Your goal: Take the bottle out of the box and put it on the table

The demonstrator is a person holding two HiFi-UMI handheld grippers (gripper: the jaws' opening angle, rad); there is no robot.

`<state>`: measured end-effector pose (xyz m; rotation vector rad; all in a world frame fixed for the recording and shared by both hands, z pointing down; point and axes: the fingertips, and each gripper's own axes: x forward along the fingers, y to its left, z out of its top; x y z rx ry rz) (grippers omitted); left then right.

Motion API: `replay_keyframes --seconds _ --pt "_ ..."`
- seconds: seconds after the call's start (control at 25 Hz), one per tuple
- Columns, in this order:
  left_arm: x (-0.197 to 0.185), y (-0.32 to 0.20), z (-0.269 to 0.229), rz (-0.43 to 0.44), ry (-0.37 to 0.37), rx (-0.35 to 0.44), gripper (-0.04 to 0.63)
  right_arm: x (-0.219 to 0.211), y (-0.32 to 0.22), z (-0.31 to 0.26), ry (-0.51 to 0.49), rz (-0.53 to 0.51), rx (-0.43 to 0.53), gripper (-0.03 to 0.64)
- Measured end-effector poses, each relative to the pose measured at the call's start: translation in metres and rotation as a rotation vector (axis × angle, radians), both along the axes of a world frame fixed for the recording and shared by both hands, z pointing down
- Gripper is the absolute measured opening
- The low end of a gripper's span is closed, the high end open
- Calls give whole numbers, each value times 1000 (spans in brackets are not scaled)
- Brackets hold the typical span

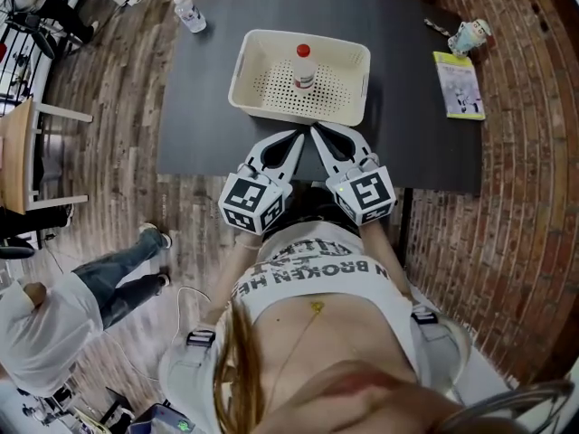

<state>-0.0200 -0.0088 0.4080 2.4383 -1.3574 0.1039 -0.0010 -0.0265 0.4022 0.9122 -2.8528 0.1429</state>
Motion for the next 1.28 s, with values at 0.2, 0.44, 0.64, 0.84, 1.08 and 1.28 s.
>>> replay_keyframes --seconds 0.2,0.44,0.64,0.84,1.08,1.28 --pt "11 -16 5 -32 -5 -2 0 14 -20 5 2 -17 -9 9" --pt "7 -29 12 -47 -10 -16 0 15 -35 11 18 -29 -14 11" --pt "-3 -44 10 -34 -11 -14 0 9 -48 14 25 2 -27 11" --pt "-20 -62 6 7 -8 -7 0 -1 -65 10 32 63 -17 9" --pt "-46 -77 0 78 -7 17 0 -24 -77 9 44 134 -11 9" --pt "-71 -82 10 116 1 17 0 -49 -81 16 49 181 0 9"
